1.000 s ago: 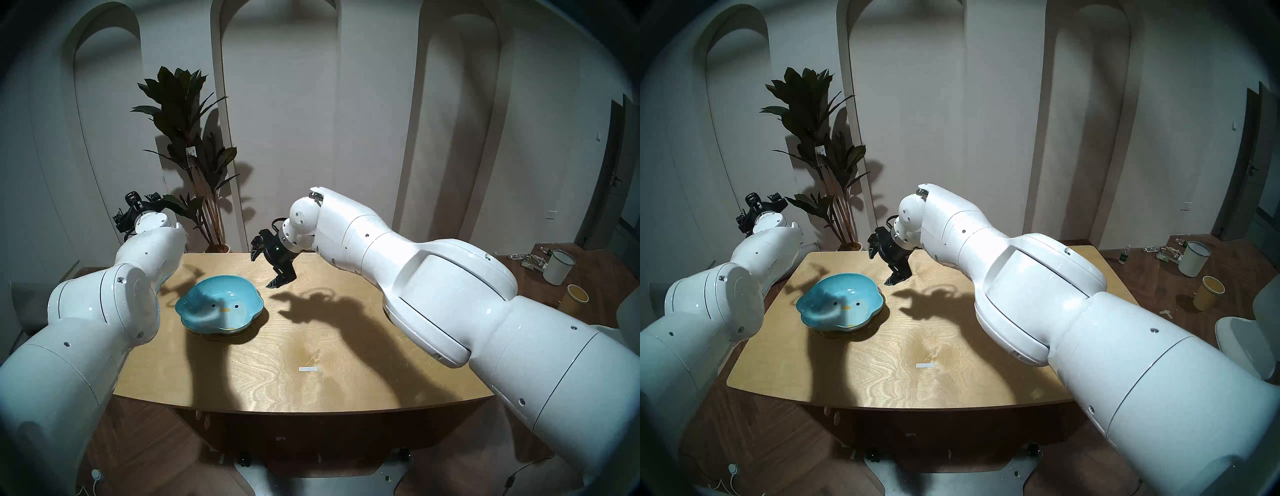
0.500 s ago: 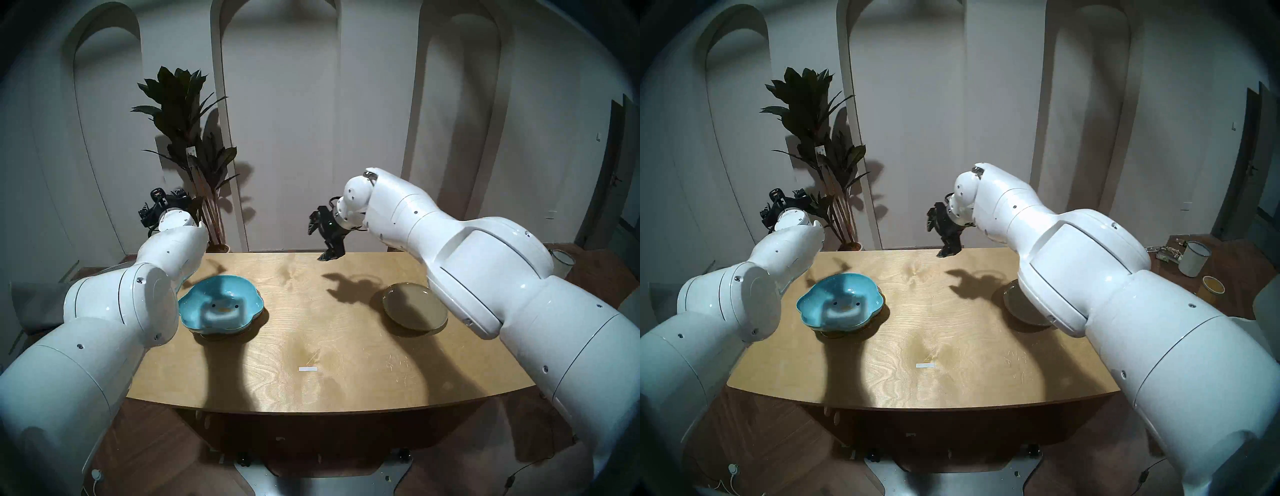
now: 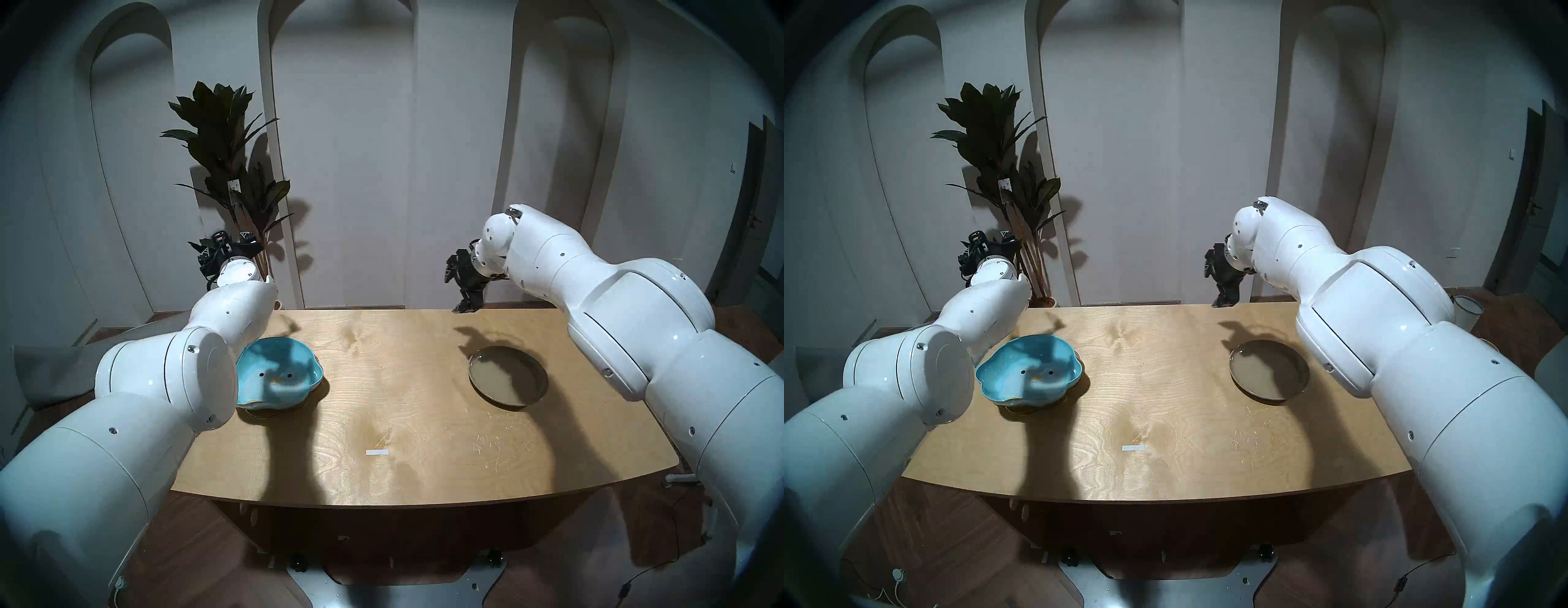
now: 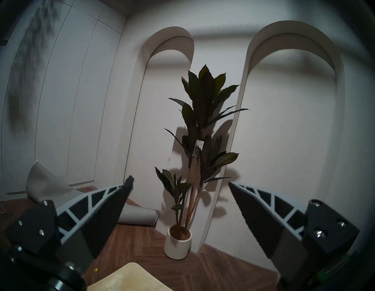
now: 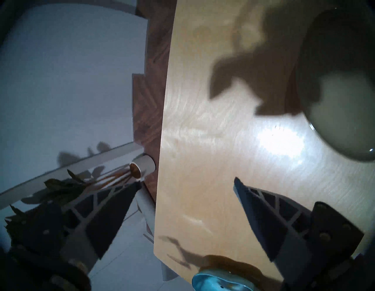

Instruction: Stack the plates into one stack

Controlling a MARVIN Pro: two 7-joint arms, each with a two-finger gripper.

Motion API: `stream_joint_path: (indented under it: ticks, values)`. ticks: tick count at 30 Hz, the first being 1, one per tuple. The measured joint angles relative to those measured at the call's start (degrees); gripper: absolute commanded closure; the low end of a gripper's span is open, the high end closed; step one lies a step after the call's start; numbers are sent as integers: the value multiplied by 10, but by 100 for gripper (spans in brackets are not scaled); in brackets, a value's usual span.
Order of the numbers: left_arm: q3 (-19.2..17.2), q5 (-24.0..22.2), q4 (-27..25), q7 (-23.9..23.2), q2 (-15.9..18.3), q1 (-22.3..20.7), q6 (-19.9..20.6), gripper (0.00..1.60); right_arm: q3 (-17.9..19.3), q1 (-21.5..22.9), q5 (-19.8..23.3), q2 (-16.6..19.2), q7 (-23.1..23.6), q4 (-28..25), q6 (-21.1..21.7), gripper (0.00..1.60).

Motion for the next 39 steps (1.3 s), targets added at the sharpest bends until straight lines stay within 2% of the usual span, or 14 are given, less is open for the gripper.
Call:
stream_joint_path:
  ticks: [21, 39]
  values:
    - [7, 0, 0, -59, -6, 30, -5, 0, -6, 4, -37, 87, 11, 54, -28, 0]
    - [15, 0, 5, -116, -37, 54, -6, 0, -28, 31, -68, 128, 42, 45, -25, 0]
